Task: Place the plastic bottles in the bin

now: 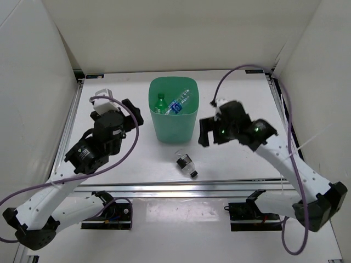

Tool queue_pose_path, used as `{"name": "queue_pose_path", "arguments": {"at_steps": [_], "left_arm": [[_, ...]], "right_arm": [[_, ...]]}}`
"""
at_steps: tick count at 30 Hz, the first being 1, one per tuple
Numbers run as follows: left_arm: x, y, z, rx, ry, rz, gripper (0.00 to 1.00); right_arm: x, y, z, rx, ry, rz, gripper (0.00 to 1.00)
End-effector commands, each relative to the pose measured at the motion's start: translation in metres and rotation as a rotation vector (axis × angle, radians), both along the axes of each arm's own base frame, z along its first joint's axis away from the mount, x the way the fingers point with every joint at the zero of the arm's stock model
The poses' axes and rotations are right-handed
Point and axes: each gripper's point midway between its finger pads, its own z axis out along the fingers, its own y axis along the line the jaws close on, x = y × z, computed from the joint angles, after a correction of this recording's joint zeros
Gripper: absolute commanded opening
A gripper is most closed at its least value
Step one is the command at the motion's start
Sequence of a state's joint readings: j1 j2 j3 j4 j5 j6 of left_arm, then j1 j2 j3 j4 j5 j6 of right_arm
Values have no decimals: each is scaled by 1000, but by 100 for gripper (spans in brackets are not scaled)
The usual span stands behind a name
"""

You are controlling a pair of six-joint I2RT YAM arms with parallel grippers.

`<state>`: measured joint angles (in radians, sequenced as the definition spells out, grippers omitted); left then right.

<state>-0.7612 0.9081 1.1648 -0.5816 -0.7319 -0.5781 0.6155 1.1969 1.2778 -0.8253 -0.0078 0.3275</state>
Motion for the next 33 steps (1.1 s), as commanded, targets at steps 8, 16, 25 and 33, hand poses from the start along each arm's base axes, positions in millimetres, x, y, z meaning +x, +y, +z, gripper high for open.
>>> {"name": "queue_pose_path", "arguments": {"at_steps": [8,16,25,33], "left_arm": [[-37,50,-116,152,356,238,100],[-50,56,-124,117,375,233,100],[-59,69,-127,185,405,252,100],[-67,73,-132,150,431,279,100]], "right_arm": [[14,38,-70,-206,-275,235,100],[27,75,-109,-114,-268,237,100],[17,103,-138,-39,-176,303,100],[2,107,-161,-37,-75,322,98]]}}
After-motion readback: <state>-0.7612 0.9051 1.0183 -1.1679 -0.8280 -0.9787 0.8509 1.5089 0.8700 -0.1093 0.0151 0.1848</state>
